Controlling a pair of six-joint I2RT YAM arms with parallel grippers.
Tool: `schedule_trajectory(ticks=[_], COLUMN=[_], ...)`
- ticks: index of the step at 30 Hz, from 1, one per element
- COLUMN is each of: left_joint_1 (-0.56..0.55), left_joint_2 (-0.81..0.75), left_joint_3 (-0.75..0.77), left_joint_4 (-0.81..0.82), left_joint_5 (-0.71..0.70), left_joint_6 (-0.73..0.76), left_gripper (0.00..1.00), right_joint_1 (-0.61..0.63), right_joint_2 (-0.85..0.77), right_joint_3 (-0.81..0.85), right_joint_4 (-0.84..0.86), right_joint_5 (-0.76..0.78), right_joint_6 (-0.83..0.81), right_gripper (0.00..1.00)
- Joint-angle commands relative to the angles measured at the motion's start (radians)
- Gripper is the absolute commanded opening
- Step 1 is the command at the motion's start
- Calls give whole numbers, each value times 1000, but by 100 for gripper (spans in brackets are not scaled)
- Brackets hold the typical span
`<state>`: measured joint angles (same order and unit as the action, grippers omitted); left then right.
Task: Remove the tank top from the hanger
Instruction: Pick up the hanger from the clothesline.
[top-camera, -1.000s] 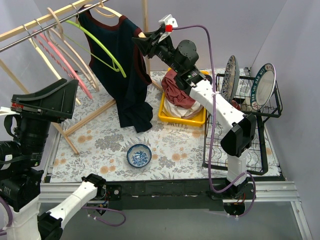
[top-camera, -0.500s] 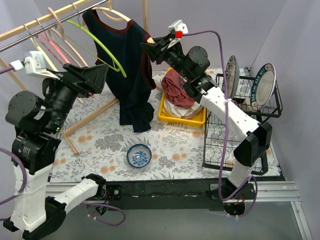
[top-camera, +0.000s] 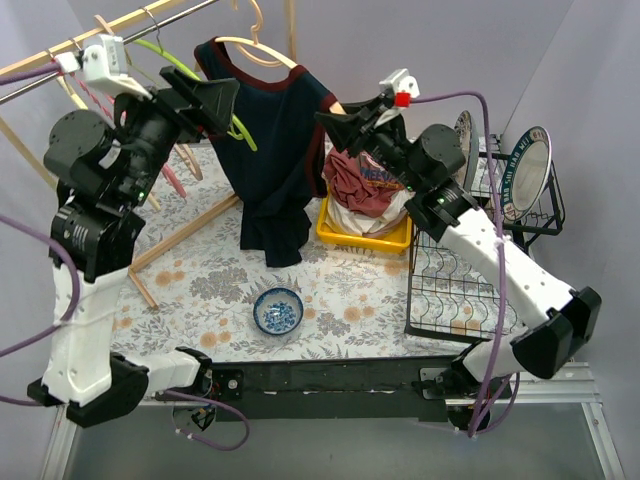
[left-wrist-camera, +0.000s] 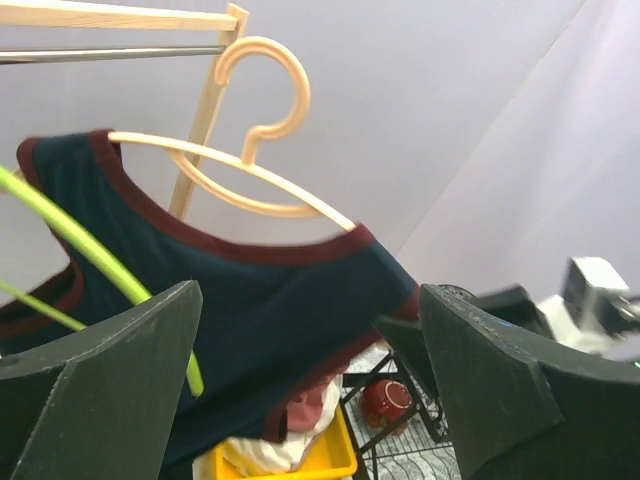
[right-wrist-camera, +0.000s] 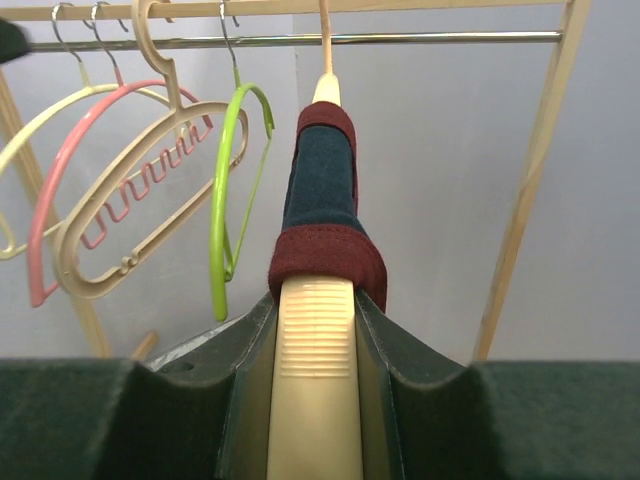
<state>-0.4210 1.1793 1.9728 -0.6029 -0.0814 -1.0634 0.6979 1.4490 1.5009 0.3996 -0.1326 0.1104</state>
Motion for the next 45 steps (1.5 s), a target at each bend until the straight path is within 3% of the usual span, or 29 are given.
schedule_trajectory(ticks=[1,3,7,14,25,33,36,38,45], left_joint_1=[-1,-1,-1,1,1,1,1,1,-1], left_joint_2=[91,115,203,217,212,200,204,206,177], left_joint_3=[74,83,191,144,163,72,49,43,-41], left_joint_4=[1,47,-7,113,127,175,207,219,294], left_joint_5=[48,118,152,295,269,259,296,296,315], left_joint_6=[-6,-10,-47,-78,5,126,118,114,141], left_gripper=[88,87,73,74,72,67,61,49,39], right_joint_1=[-5,-6,-5,-5,-5,-5,-5,-6,-5], right_joint_2=[-147,-200,-277,-346,-361,-389,-388,-388,-383], right_joint_3=[-65,-97,-180,-228,-232,-249,-235,-232,-235], right_joint_4=[104,96,119,100,93,102,88,91,81], right_joint_5=[2,-15,-32,-87,-125,-137,-144,-153,-217], right_joint_6=[31,37,60,63,92,106,104,109,114], right_gripper=[1,1,1,1,1,1,1,1,1])
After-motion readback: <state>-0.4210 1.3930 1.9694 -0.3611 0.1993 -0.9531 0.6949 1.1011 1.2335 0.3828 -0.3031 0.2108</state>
